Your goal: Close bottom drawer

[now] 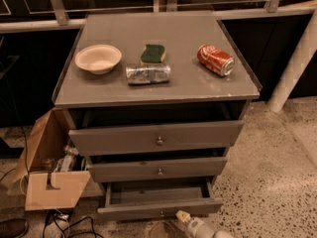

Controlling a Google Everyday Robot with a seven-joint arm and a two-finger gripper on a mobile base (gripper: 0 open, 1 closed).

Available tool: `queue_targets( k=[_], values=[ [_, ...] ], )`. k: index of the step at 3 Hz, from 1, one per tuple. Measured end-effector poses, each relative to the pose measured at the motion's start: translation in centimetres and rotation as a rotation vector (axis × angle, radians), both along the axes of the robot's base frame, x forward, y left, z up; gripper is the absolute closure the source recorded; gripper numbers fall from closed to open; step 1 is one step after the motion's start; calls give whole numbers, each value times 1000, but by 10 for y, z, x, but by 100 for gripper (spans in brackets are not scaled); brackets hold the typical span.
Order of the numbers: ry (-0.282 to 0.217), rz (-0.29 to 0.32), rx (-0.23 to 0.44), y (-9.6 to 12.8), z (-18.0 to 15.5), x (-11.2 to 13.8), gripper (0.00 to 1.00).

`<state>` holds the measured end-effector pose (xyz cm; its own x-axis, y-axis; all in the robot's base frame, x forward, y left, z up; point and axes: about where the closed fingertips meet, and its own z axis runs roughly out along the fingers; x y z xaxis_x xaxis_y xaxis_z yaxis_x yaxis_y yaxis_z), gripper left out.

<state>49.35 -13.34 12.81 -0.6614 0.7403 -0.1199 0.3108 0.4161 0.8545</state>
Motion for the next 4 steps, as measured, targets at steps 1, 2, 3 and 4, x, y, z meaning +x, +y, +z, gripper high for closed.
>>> queue_targets(
  k=[1, 2, 3, 4],
  values=[
    [-6, -29, 3, 0, 2, 11, 100],
    [-14, -60, 2, -1, 5, 27, 100],
    [-17, -97, -7, -5, 6, 48, 100],
    [-17, -97, -6, -5, 6, 48, 100]
  ],
)
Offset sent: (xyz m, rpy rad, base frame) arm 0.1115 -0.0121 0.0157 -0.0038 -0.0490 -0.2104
